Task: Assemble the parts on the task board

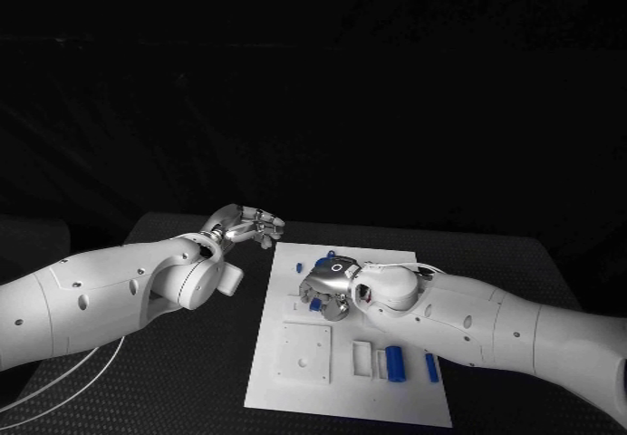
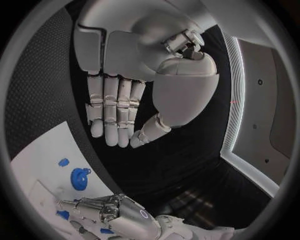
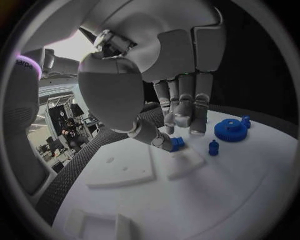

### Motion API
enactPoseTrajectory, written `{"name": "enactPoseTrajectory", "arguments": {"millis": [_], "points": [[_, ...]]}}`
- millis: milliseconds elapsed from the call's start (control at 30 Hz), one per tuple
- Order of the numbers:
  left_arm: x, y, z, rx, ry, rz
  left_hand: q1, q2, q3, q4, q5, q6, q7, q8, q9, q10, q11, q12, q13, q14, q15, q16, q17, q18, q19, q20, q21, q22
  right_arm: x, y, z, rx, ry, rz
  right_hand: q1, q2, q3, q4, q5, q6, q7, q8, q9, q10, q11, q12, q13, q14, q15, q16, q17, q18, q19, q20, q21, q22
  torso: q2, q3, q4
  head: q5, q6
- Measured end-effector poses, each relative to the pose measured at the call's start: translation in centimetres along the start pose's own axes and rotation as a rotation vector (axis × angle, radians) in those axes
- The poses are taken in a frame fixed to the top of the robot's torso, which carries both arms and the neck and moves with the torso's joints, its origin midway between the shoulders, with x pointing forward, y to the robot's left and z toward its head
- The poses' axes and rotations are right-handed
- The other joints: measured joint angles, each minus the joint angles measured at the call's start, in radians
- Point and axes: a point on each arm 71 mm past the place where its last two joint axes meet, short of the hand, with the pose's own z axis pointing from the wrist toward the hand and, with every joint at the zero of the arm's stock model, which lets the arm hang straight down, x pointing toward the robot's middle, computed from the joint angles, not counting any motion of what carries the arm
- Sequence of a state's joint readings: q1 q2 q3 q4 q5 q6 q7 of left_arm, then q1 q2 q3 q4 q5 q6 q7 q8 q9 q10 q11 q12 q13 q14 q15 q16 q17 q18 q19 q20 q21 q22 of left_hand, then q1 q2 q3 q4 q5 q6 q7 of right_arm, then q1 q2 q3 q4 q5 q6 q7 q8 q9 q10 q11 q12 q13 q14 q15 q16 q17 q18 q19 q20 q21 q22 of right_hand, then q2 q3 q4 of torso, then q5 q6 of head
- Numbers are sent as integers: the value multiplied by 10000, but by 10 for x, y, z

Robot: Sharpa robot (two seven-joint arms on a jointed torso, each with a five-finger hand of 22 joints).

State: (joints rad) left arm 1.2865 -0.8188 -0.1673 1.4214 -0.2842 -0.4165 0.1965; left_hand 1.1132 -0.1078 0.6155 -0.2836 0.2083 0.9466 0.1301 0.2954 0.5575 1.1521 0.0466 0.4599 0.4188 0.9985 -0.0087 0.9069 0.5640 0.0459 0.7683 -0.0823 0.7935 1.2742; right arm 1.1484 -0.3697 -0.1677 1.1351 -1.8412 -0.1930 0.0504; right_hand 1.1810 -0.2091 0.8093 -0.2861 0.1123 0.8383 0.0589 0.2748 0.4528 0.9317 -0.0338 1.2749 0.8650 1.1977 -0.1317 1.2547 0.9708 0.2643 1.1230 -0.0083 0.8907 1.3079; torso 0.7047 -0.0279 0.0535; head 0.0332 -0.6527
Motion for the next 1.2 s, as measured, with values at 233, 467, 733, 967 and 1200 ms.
{"name": "enactPoseTrajectory", "arguments": {"millis": [233,467,733,967,1200], "points": [[-1,-4,-2,124,-59,-90,0,0,0,0,0,0,0,0,0,0,0,0,-10,0,0,0,0,0,0,0,0,0,3,-3,-3,67,211,-161,82,-82,78,-22,-84,-83,-25,0,3,-5,-4,-1,17,-30,-35,0,9,-2,-13,-12,38,-1,70,-68,86,-41,-44],[-2,-5,-2,163,-102,-120,0,0,0,0,0,0,0,0,-1,0,0,0,-27,0,0,0,0,0,0,0,-40,1,1,-5,-4,86,179,-218,184,-80,140,-16,-126,26,89,89,42,-5,-4,-1,37,-31,-36,36,20,-2,-13,-12,109,-1,109,-117,93,-44,-67],[-2,-5,-2,162,-103,-137,0,0,-27,27,-1,-36,36,0,-11,0,0,0,-37,0,0,0,9,0,0,0,-40,1,1,-6,-4,103,137,-239,184,-81,161,5,-464,293,255,312,108,-23,95,30,75,-48,15,37,33,-6,-12,-11,139,-1,126,-142,93,-45,-50],[-2,-5,-2,161,-104,-141,0,0,-27,27,-1,-36,36,0,-11,1,0,-3,-47,0,0,-41,8,-1,0,1,-40,1,0,-6,-2,103,57,-258,-116,-55,-169,37,-593,651,248,619,251,-24,233,57,100,-25,176,73,53,-21,-11,-10,190,-3,146,-149,93,-50,-32],[-2,-6,-2,154,-100,-143,3,4,-27,27,-1,-36,35,0,-11,0,0,-38,-58,0,-1,-41,8,-1,1,0,-40,1,0,-7,-1,124,-11,-290,-213,-27,-412,-3,-591,981,257,793,384,-25,305,76,110,-24,248,116,65,-91,-51,-48,232,-3,155,-167,88,-56,-39]]}}
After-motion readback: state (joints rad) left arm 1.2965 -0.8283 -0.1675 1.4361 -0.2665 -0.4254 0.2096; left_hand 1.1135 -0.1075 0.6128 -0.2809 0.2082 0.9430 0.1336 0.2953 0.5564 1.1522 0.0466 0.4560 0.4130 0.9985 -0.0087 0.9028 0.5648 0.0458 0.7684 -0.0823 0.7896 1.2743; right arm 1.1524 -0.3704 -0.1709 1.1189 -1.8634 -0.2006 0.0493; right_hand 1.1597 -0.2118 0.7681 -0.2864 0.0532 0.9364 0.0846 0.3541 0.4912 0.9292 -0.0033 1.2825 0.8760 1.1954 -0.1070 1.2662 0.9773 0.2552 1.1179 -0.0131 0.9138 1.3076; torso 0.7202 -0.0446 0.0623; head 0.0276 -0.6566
